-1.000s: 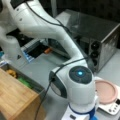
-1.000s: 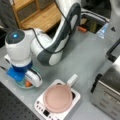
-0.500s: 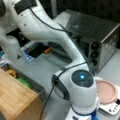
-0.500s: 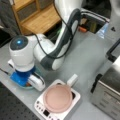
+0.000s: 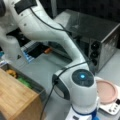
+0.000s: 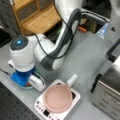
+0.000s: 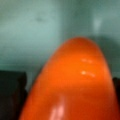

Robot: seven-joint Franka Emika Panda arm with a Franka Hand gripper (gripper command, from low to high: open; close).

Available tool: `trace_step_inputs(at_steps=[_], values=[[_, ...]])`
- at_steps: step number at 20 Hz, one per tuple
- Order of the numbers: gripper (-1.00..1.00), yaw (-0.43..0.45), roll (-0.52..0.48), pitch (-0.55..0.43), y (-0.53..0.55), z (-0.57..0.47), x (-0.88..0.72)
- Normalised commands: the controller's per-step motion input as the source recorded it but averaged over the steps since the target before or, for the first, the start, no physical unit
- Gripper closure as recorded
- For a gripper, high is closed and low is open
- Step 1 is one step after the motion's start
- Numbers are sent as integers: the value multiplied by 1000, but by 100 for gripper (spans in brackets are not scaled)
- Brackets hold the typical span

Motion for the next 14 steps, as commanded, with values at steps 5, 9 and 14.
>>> trace_step_inputs(at_steps=[5, 9, 14], values=[[100, -45, 45, 70, 31, 335, -180], [100, -30, 29, 50, 37, 316, -149], [100, -62, -4, 45, 163, 143, -127]])
